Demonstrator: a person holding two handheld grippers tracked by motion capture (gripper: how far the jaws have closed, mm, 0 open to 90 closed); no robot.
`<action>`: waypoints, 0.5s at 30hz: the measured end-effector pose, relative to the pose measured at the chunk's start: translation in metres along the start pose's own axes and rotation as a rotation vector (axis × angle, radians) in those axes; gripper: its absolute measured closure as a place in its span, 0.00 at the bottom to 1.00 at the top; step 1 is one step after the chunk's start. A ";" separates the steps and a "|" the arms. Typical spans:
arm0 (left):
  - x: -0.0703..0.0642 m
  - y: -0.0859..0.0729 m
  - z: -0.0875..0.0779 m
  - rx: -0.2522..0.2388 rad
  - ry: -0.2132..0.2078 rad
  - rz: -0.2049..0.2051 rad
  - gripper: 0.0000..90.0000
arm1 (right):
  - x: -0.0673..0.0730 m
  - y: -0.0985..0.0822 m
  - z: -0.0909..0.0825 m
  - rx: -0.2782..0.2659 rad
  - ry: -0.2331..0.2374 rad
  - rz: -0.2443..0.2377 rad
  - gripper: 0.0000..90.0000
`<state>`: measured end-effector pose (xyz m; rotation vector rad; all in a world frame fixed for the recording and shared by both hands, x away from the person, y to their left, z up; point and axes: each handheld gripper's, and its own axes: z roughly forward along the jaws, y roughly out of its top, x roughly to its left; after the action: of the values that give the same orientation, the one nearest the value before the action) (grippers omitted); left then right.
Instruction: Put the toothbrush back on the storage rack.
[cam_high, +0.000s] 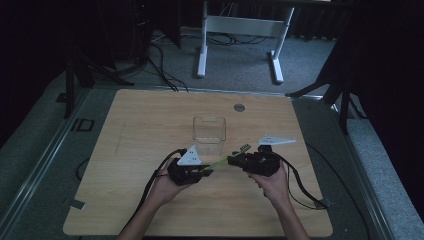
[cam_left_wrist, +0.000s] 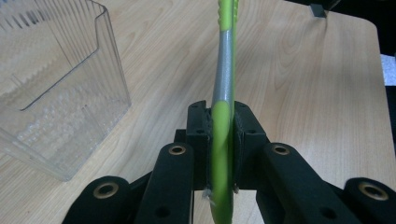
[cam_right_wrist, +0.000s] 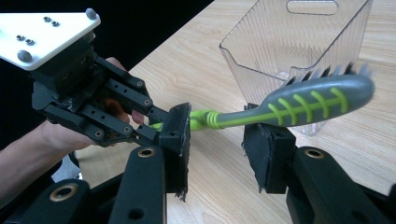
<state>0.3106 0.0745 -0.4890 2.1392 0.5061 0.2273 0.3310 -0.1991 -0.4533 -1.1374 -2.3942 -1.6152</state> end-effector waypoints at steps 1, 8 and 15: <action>0.000 0.000 0.000 0.003 0.000 0.000 0.89 | 0.000 0.000 0.000 -0.001 0.002 -0.001 0.68; 0.000 -0.001 0.001 -0.005 -0.016 0.006 0.89 | 0.000 -0.001 0.001 -0.001 0.016 -0.002 0.68; 0.001 -0.001 0.001 -0.010 -0.024 0.011 0.89 | 0.001 0.000 0.001 -0.017 0.034 0.007 0.73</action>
<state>0.3110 0.0748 -0.4901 2.1333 0.4781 0.2095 0.3309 -0.1982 -0.4534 -1.1107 -2.3574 -1.6419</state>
